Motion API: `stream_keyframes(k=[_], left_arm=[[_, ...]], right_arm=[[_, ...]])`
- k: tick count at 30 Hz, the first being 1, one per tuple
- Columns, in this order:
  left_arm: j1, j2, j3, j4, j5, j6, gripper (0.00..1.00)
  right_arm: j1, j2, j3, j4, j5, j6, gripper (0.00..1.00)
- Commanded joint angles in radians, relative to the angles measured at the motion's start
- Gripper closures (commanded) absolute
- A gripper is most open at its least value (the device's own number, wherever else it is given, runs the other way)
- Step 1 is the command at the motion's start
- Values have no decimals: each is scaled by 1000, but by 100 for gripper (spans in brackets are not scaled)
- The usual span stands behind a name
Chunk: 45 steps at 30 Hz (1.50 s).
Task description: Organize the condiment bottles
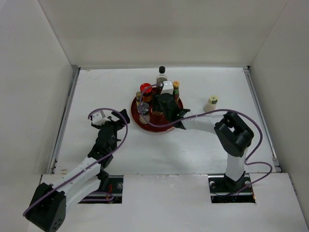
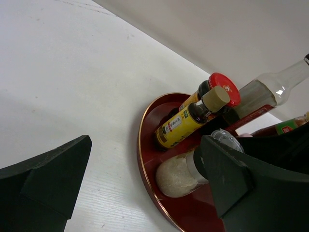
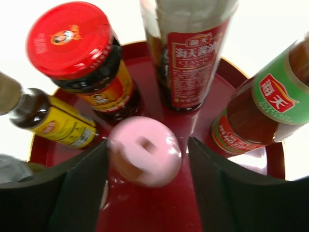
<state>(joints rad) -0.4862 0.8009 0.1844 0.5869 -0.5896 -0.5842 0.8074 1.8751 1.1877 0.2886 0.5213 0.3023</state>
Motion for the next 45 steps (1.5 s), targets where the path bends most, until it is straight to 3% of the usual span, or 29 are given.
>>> stream_keyframes(k=[1, 7, 14, 18, 20, 23, 26, 34, 38, 45], left_arm=[[4, -31, 1, 33, 8, -5, 0], [2, -19, 4, 33, 11, -6, 0], [-2, -32, 3, 31, 5, -8, 0], [1, -9, 7, 31, 10, -9, 0], [-5, -5, 12, 30, 13, -11, 0], [-12, -6, 9, 31, 4, -11, 0], [-10, -2, 10, 30, 8, -11, 0], [-16, 4, 16, 30, 13, -11, 0], [-15, -5, 9, 34, 4, -11, 0], [-13, 7, 10, 36, 1, -11, 0]], right_arm=[[-3, -4, 47, 64, 0, -12, 26], [0, -83, 20, 29, 5, -5, 17], [6, -379, -149, -26, 26, 32, 14], [-111, -543, -325, -29, 69, 78, 13], [-199, -580, -385, -35, 88, 92, 8], [-351, -587, -408, -94, 121, 90, 1], [-476, -553, -395, -115, 118, 81, 0], [-573, -372, -290, -106, 8, 87, 0], [-587, -324, -267, -95, -29, 96, 10], [-587, -303, -258, -95, -14, 106, 46]])
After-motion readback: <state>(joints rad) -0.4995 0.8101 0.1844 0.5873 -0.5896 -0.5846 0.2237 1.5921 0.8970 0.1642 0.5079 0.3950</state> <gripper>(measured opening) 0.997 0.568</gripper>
